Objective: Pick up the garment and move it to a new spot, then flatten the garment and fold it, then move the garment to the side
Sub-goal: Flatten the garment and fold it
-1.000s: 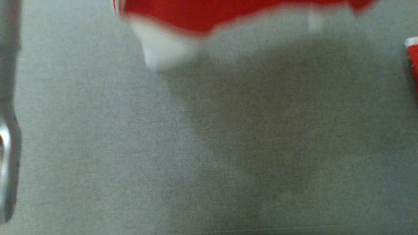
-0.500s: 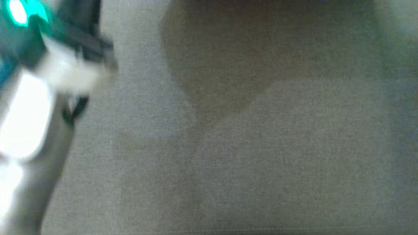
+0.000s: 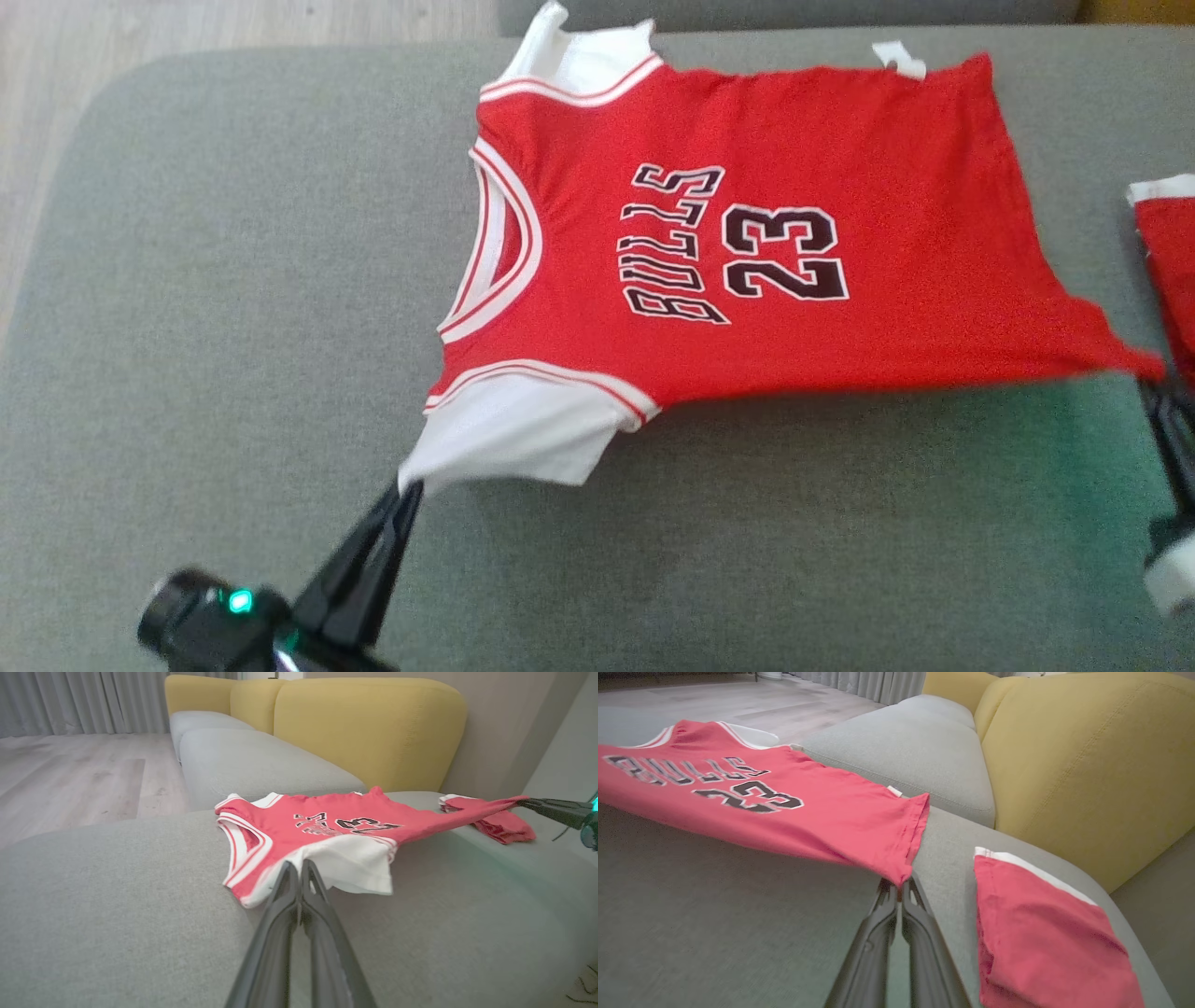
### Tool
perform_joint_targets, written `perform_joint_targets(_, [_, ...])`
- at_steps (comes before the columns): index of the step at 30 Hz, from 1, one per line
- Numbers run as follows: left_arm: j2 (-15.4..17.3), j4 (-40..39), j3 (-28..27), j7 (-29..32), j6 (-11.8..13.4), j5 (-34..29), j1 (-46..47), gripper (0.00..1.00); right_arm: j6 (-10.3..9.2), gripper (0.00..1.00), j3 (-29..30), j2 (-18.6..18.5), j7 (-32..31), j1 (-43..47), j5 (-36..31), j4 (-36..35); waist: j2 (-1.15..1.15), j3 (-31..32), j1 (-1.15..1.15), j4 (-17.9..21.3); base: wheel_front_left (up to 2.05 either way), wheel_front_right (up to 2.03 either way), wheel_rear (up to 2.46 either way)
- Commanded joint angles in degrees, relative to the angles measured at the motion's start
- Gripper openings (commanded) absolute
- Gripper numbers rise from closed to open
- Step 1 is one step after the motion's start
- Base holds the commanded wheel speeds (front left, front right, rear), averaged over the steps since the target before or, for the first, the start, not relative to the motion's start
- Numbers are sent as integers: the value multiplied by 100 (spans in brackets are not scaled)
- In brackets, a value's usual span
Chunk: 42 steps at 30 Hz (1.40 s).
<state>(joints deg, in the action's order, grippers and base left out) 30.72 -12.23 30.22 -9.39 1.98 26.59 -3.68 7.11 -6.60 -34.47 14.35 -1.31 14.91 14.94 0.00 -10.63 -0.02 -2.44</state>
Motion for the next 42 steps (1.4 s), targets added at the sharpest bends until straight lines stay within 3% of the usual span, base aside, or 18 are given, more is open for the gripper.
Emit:
perform_joint_targets(1, [244, -392, -204, 90, 86, 79, 0, 0, 37, 0, 69, -162, 21, 221, -11, -314, 0, 104, 2, -1, 0, 0, 0])
perform_joint_targets(5, [317, -834, -266, 252, 223, 228, -245, 0, 37, 0, 303, -25, -262, 720, 18, -843, 0, 86, 2, 7, 0, 0, 0])
perform_joint_targets(10, [234, -656, -400, 325, 129, 257, 431, 0, 37, 0, 347, 36, -476, 525, 219, -935, 0, -150, 2, 39, 0, 0, 0])
perform_joint_targets(20, [-410, 983, -432, 324, -494, 402, 2848, 0, 37, 0, -201, 61, -673, -969, 525, -203, 0, -908, 2, 183, 0, 0, 0])
perform_joint_targets(30, [-797, 2578, -260, -34, -817, 291, 4584, 0, 37, 0, -736, 123, -531, -2323, 716, 773, 0, -1481, 2, 325, 0, 0, 0])
perform_joint_targets(31, [-818, 2714, -250, -80, -826, 278, 4675, 11, 37, 0, -796, 162, -478, -2440, 756, 869, 0, -1515, 2, 341, 0, 0, 0])
perform_joint_targets(32, [-844, 2849, -244, -112, -831, 272, 4748, 84, 37, 46, -834, 187, -393, -2560, 785, 980, 0, -1546, 2, 350, 0, 0, 0])
perform_joint_targets(33, [-875, 2972, -251, -156, -825, 266, 4803, 100, 37, 100, -857, 228, -310, -2664, 800, 1087, 0, -1564, 2, 356, 0, 0, 0])
perform_joint_targets(37, [-937, 3220, -225, -279, -793, 209, 4811, 100, 37, 100, -957, 345, -159, -2820, 769, 1332, 0, -1565, 2, 366, 0, 0, 0])
perform_joint_targets(42, [-1020, 3371, -278, -409, -421, 202, 4221, 100, 37, 100, -1051, 421, 4, -2810, 758, 1533, 0, -1430, 2, 373, 0, 0, 0])
